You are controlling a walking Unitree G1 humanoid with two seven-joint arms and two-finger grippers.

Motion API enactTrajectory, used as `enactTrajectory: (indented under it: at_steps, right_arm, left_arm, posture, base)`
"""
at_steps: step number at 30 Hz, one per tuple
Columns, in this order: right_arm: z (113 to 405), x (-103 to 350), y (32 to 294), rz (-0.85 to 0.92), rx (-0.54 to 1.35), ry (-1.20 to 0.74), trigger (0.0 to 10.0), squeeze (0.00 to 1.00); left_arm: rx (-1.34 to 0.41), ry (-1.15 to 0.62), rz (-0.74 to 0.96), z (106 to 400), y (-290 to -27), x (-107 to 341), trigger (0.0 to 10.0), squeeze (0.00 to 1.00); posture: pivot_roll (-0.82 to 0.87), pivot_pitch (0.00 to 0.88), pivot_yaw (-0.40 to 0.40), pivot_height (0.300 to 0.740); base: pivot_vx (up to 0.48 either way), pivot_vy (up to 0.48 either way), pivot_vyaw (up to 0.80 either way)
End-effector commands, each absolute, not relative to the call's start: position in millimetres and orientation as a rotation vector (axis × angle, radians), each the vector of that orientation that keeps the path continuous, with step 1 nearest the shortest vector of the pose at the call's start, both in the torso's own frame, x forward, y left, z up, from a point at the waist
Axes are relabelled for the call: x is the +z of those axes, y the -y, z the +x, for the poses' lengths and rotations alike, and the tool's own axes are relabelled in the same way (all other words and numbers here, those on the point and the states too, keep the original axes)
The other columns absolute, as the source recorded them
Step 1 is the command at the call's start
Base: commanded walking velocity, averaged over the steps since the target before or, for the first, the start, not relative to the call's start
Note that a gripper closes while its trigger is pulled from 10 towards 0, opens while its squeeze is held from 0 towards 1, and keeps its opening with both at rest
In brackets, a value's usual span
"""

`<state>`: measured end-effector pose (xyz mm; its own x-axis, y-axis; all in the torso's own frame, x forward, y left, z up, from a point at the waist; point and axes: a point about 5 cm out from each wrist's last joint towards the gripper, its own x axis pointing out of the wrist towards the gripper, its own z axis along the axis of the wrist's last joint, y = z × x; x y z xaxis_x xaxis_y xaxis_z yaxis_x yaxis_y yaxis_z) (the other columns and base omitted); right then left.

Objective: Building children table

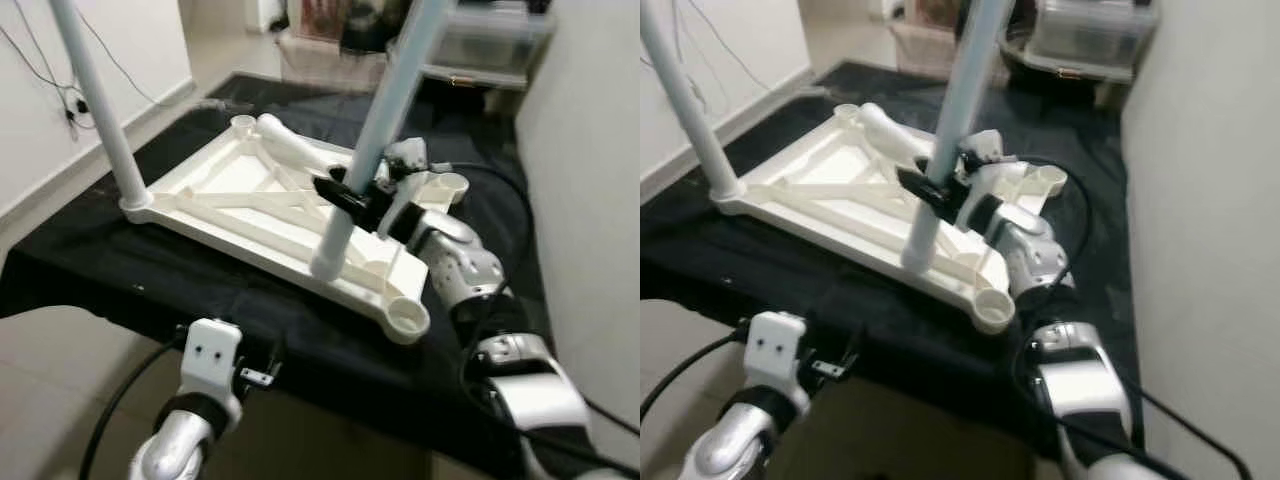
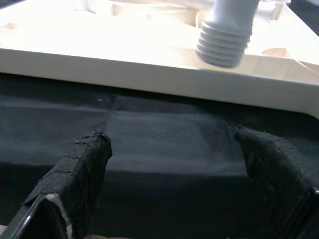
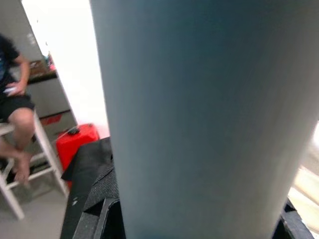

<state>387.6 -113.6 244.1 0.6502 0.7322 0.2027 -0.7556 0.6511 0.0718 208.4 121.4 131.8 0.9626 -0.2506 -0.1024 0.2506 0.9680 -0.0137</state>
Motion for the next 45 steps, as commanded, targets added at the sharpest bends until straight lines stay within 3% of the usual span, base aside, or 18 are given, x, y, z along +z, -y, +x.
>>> enactTrajectory:
  at_steps: [1,11,19,27,38,45]
  right_arm:
    - [391,247,120,0.152,0.806,0.168,10.0,0.00]
    - [384,251,123,0.182,0.898,0.184,10.0,0.00]
    - [379,255,128,0.193,0.975,0.198,10.0,0.00]
    - [370,251,135,0.149,1.075,0.172,10.0,0.00]
    - [365,247,150,0.110,1.085,0.144,10.0,0.00]
    - [366,251,161,0.087,1.059,0.150,10.0,0.00]
  left_arm:
    - [-0.264,-0.120,0.001,207,-119,130,10.0,0.00]
    - [-0.271,-0.130,-0.003,206,-119,128,10.0,0.00]
    - [-0.280,-0.146,-0.004,205,-119,125,10.0,0.00]
    - [-0.289,-0.153,-0.008,204,-119,125,10.0,0.00]
    - [-0.298,-0.161,-0.014,200,-119,126,10.0,0.00]
    - [-0.302,-0.165,-0.015,197,-119,129,10.0,0.00]
  posture:
    - [0.11,0.120,-0.045,0.740]
    - [0.11,0.110,-0.043,0.740]
    - [0.11,0.099,-0.037,0.740]
    - [0.11,0.094,-0.035,0.740]
    - [0.12,0.118,-0.028,0.740]
    - [0.12,0.149,-0.024,0.740]
  base:
    - [0.000,0.000,0.00]
    - [0.000,0.000,0.00]
    - [0.000,0.000,-0.80]
    - [0.000,0.000,0.00]
    - [0.000,0.000,-0.59]
    - [0.000,0.000,0.00]
